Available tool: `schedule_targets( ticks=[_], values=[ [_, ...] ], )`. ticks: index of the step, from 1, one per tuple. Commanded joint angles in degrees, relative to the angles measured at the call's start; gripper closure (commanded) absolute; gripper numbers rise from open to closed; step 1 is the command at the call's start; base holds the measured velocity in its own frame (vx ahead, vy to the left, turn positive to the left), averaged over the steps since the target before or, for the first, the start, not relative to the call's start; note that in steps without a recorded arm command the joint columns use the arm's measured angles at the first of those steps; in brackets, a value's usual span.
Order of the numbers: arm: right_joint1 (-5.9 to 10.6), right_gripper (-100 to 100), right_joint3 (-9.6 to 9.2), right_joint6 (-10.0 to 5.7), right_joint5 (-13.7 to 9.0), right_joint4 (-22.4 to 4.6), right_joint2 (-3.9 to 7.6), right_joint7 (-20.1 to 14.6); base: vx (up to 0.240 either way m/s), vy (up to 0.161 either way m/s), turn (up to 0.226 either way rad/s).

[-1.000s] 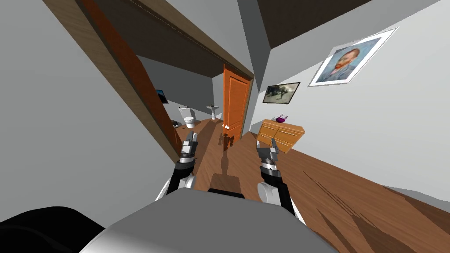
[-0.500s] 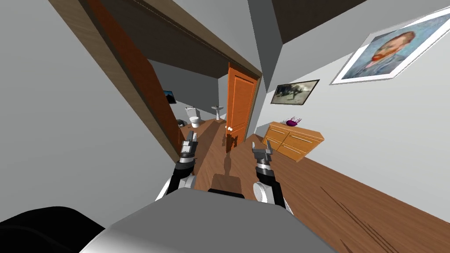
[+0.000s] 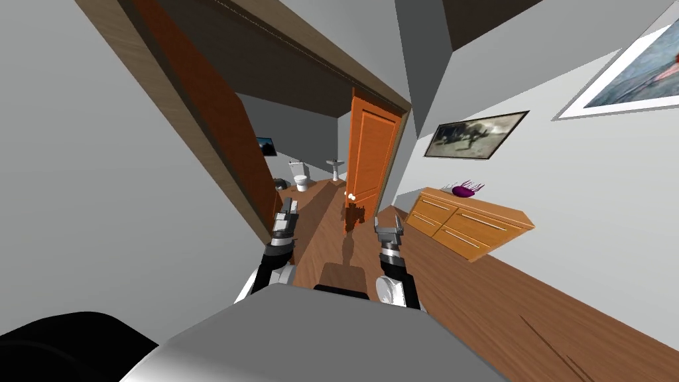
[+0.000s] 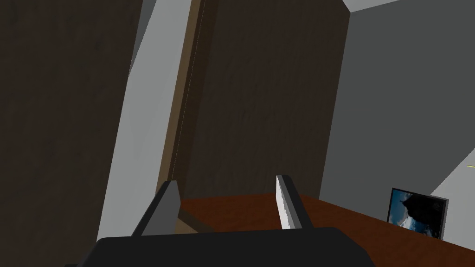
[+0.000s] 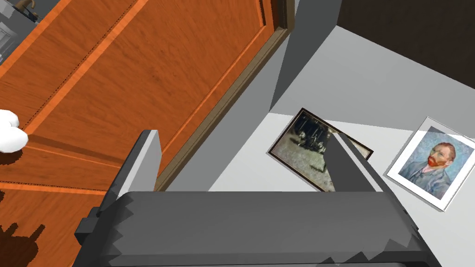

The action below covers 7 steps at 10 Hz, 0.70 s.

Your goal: Push the door open

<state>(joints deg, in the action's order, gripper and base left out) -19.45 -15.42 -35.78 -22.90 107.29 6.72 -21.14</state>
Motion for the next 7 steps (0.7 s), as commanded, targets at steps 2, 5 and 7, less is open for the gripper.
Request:
schedule_targets(
  ticks=[2, 5, 7],
  values=[
    [0.81, -100, -1.63, -1.37, -2.20, -2.48, 0.42, -1.52, 0.085, -0.052, 0.126],
    [2.12, -100, -4.84, -3.82, -6.25, -6.80, 1.04, -4.14, 0.113, -0.080, 0.208],
    [2.93, -100, -6.81, -5.31, -8.73, -9.44, 1.40, -5.75, 0.113, -0.109, 0.265]
  ],
)
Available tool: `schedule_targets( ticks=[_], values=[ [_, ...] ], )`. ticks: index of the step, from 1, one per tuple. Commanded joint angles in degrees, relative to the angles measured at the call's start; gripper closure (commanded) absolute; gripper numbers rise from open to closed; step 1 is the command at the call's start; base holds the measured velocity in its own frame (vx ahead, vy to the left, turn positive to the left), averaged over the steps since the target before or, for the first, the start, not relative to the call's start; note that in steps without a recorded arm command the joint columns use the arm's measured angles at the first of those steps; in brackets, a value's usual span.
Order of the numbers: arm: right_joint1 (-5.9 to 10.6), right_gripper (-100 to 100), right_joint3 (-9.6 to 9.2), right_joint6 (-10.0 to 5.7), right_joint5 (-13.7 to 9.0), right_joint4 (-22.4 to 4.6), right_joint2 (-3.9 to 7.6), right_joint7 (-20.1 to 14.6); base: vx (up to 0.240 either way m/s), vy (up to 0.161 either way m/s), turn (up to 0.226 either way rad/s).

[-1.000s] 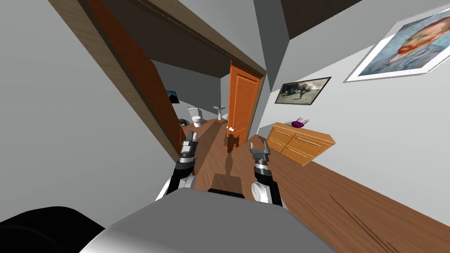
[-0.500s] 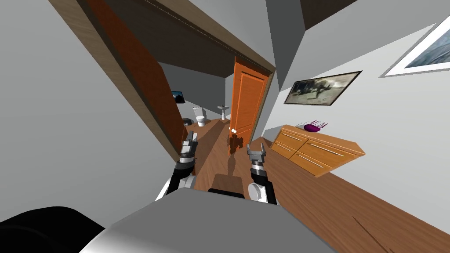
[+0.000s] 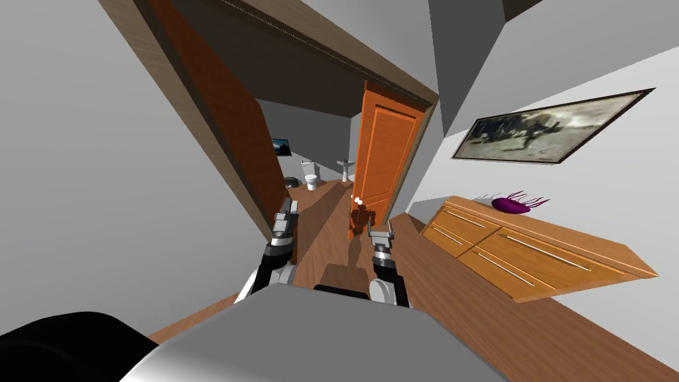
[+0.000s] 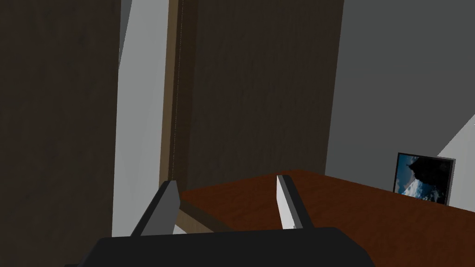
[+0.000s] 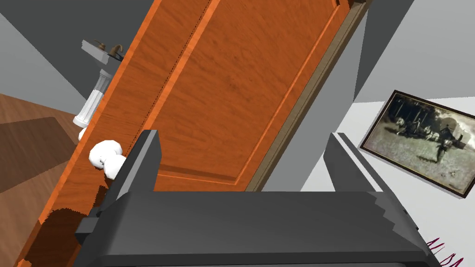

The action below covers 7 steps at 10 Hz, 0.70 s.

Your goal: Push the door open

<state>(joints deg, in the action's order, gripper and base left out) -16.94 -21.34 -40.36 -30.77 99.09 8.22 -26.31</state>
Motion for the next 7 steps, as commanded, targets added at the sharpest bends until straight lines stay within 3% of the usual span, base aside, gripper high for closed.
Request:
schedule_targets(
  ticks=[1, 4, 7],
  values=[
    [0.68, -100, -1.55, -1.24, -1.68, -2.12, 0.02, -1.11, 0.131, -0.085, 0.199],
    [1.49, -100, -3.53, -2.74, -4.16, -4.76, 0.37, -2.72, 0.083, -0.082, 0.129],
    [2.83, -100, -6.81, -5.23, -8.30, -9.17, 0.95, -5.40, 0.083, -0.106, 0.235]
  ],
)
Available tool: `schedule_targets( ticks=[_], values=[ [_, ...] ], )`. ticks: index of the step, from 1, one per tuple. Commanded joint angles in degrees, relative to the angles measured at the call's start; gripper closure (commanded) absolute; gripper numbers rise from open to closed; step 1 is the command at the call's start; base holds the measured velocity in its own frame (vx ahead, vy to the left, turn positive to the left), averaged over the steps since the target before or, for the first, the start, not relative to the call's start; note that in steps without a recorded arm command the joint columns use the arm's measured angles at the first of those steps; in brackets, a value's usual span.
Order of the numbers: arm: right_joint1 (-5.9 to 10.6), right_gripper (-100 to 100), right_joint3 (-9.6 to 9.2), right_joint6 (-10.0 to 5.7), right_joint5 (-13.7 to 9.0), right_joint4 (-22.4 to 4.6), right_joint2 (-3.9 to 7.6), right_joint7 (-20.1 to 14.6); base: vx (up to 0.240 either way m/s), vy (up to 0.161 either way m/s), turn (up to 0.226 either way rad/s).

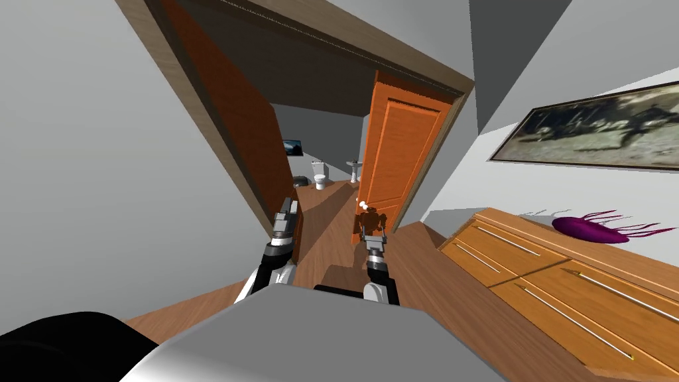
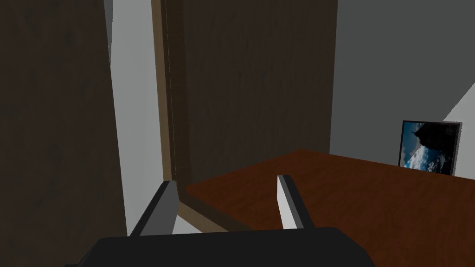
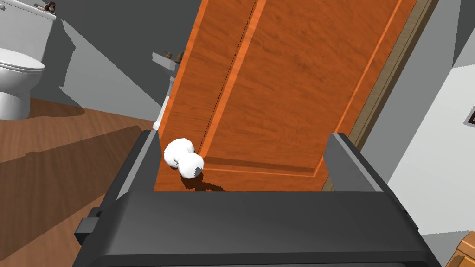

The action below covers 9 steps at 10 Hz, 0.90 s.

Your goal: Push the door open

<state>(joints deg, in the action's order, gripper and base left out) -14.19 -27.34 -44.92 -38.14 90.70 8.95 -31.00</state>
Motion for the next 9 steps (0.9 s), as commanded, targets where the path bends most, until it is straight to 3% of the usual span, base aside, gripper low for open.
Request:
schedule_targets(
  ticks=[1, 9],
  values=[
    [0.34, -100, -1.47, -1.17, -1.75, -1.67, 0.33, -1.24, 0.117, -0.105, 0.201],
    [3.15, -100, -8.36, -6.39, -10.42, -10.91, 1.46, -6.85, 0.083, -0.116, 0.192]
  ],
)
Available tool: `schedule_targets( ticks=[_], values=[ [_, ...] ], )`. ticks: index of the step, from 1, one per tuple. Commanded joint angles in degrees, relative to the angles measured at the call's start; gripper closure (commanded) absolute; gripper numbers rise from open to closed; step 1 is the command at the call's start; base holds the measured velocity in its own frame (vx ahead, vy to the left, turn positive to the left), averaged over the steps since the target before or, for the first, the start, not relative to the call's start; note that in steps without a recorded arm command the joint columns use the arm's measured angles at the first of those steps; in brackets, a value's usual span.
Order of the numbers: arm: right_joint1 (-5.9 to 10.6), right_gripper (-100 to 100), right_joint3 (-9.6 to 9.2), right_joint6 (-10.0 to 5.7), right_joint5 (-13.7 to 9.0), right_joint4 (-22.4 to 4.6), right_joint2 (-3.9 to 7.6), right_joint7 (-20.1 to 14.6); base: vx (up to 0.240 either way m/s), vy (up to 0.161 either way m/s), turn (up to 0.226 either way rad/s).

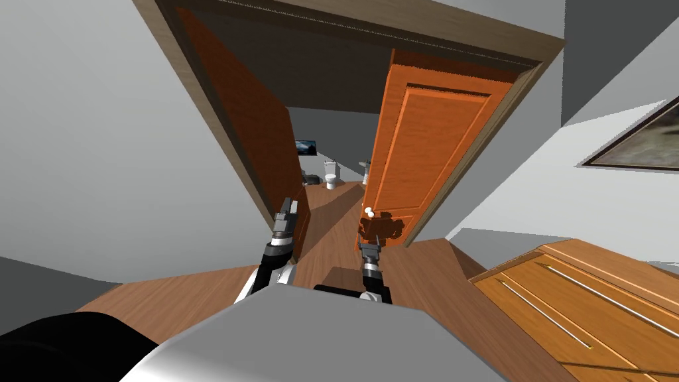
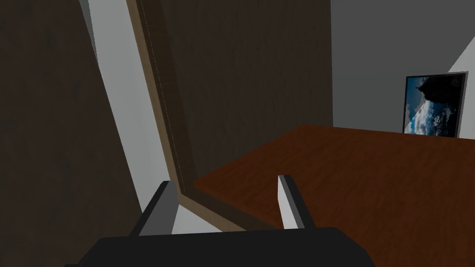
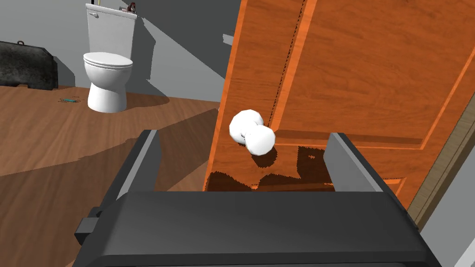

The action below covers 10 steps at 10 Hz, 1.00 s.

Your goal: Push the door open

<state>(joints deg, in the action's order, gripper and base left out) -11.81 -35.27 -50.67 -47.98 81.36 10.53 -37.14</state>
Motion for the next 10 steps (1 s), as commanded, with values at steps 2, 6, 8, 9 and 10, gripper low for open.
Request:
schedule_targets(
  ticks=[2, 6, 8, 9, 10],
  values=[
    [1.26, -100, -1.63, -1.55, -2.09, -3.17, 0.08, -1.69, 0.058, -0.088, 0.130],
    [2.63, -100, -4.98, -4.09, -6.30, -7.66, 0.60, -4.42, 0.064, -0.103, 0.184],
    [3.07, -100, -6.06, -4.92, -7.66, -9.12, 0.77, -5.31, 0.068, -0.135, 0.128],
    [3.28, -100, -6.59, -5.31, -8.32, -9.82, 0.85, -5.73, 0.055, -0.117, 0.133],
    [3.66, -100, -7.52, -6.02, -9.50, -11.08, 0.99, -6.50, 0.067, -0.128, 0.179]
  ],
)
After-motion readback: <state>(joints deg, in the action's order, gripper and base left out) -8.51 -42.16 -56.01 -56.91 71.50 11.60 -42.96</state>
